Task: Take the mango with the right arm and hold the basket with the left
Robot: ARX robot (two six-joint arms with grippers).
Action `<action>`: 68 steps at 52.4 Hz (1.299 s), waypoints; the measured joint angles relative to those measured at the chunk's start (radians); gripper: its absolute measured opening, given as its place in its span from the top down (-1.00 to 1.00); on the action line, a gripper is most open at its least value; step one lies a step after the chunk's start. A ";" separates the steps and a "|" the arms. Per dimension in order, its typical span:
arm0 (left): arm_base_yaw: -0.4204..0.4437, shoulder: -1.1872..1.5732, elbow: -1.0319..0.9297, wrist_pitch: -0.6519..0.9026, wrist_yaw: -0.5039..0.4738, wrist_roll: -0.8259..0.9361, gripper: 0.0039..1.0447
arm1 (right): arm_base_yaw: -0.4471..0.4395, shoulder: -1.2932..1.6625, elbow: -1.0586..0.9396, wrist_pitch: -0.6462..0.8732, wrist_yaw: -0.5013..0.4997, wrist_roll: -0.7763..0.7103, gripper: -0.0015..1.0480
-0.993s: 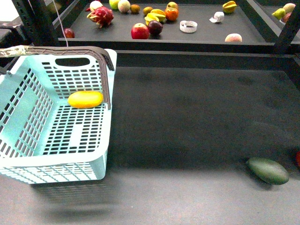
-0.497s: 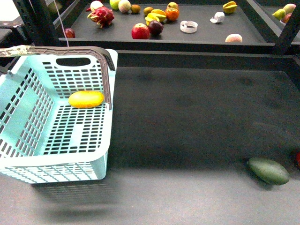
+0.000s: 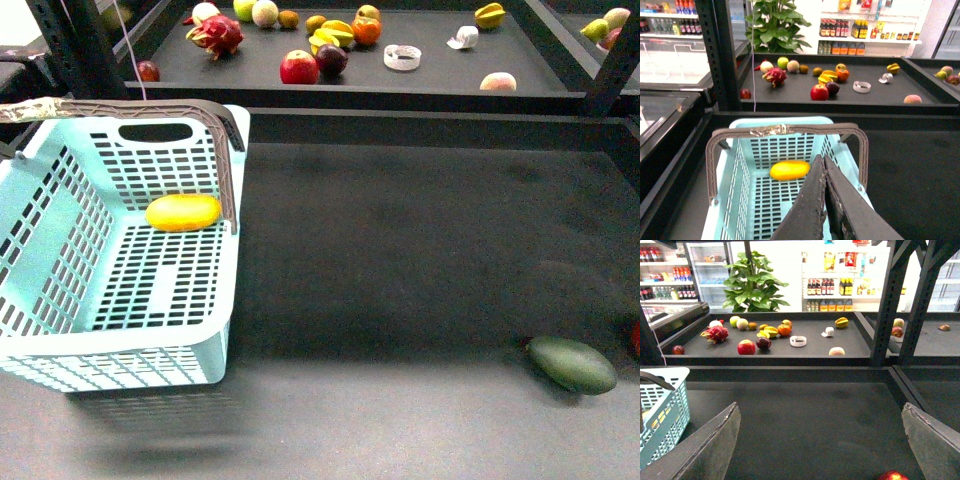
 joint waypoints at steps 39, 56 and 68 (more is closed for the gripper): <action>0.000 -0.353 0.000 -0.337 0.000 0.000 0.96 | 0.000 0.000 0.000 0.000 0.000 0.000 -0.84; 0.000 -0.576 0.000 -0.568 0.000 0.000 0.96 | 0.000 0.000 0.000 0.000 0.000 0.000 -0.84; 0.000 -0.580 0.000 -0.571 0.000 0.000 0.96 | 0.000 0.000 0.000 0.000 0.000 0.000 -0.84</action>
